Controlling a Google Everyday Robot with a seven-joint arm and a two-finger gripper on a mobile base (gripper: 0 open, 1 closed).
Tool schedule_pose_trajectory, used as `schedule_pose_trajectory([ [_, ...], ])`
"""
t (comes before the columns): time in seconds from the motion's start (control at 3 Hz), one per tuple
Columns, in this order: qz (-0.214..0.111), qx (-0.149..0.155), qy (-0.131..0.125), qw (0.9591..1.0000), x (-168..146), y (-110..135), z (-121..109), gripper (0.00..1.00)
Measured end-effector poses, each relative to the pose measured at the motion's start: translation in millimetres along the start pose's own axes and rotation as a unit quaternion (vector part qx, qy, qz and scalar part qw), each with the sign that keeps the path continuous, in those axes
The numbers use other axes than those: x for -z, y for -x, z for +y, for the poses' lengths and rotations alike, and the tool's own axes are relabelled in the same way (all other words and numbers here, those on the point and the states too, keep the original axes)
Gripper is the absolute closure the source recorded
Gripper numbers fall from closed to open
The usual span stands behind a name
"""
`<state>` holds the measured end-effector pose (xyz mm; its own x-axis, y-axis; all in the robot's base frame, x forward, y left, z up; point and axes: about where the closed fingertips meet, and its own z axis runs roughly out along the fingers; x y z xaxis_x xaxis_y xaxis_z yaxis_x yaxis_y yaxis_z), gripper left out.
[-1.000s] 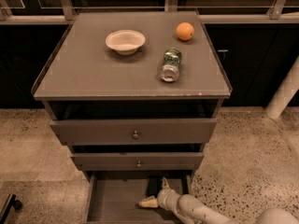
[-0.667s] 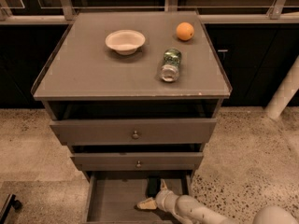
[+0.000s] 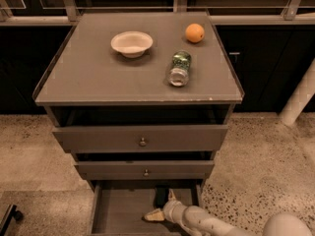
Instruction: Pick sponge from bottom drawer and place on counter
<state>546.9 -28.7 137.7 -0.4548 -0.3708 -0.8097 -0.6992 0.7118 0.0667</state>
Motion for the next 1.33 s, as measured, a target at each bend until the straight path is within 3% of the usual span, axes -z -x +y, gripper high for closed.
schedule_pose_trajectory([
  [0.67, 0.021, 0.025, -0.031, 0.999, -8.7, -10.1, -21.1, 0.0],
  [1.0, 0.028, 0.022, -0.028, 0.999, -10.2, -15.0, -25.2, 0.0],
  [1.33, 0.028, 0.021, -0.028, 0.999, -10.2, -15.2, -25.3, 0.18],
])
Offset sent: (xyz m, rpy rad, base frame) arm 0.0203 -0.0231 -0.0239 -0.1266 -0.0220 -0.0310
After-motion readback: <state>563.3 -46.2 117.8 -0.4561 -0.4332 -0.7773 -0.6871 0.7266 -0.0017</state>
